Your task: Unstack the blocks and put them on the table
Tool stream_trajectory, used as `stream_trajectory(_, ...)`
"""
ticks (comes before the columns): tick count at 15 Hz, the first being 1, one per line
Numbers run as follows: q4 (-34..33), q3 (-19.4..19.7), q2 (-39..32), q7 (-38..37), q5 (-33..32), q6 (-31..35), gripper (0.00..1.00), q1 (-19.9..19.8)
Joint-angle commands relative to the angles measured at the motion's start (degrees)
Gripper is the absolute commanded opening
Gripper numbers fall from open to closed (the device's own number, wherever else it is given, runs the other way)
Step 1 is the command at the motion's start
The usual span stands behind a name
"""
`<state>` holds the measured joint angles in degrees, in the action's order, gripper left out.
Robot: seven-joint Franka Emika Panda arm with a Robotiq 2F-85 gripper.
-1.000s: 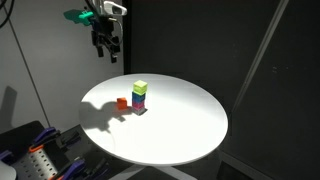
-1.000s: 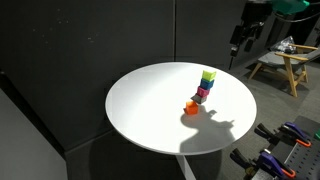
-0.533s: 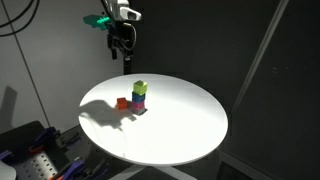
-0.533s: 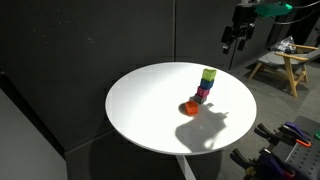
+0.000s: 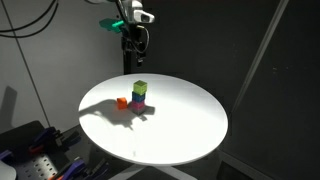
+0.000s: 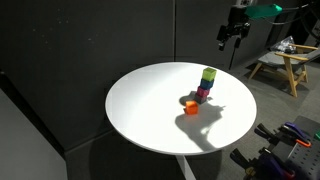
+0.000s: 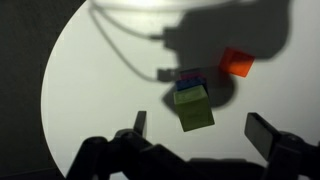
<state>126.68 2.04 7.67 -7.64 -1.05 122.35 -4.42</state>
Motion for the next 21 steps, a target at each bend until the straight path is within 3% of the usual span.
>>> stream_trajectory(1,-2.9,0.6,-3.4,-0.3,-0.5,0.7,1.00,0.0)
stream_trajectory(7,-3.9,1.2,-7.9,0.8,-0.6,1.3,1.00,0.0)
stream_trajectory(13,-4.8,1.0,-11.5,6.6,-0.3,0.7,1.00,0.5)
stream_trajectory(21,-6.4,0.5,-14.0,11.6,0.1,4.4,1.00,1.0)
